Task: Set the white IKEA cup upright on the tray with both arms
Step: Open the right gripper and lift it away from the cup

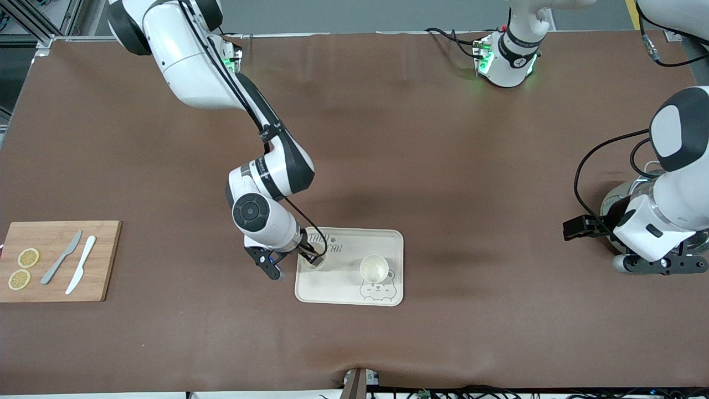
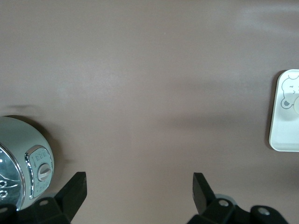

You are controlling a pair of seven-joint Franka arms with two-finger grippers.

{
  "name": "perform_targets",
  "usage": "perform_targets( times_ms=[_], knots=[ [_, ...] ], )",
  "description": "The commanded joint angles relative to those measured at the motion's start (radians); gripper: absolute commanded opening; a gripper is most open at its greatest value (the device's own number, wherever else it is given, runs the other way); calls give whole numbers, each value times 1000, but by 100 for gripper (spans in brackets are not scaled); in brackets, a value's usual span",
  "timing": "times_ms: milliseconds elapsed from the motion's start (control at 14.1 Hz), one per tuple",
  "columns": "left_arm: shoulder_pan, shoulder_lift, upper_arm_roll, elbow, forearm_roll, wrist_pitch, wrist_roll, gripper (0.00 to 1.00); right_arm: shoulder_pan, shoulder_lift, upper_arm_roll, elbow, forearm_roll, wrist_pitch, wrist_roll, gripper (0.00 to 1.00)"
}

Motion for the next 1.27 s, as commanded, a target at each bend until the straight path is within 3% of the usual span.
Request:
perform_targets(
  times_ms=[0, 637, 1204],
  knots=[
    [11, -24, -10, -26, -17, 14, 13, 100, 6, -22, -10, 13, -4, -82, 2, 100],
    [11, -24, -10, -24, -17, 14, 12, 100, -43, -176, -11, 7, -71, -254, -59, 100],
    [8, -25, -10, -24, -15, 11, 6, 100, -167, -299, -13, 7, -74, -467, -304, 100]
  ],
)
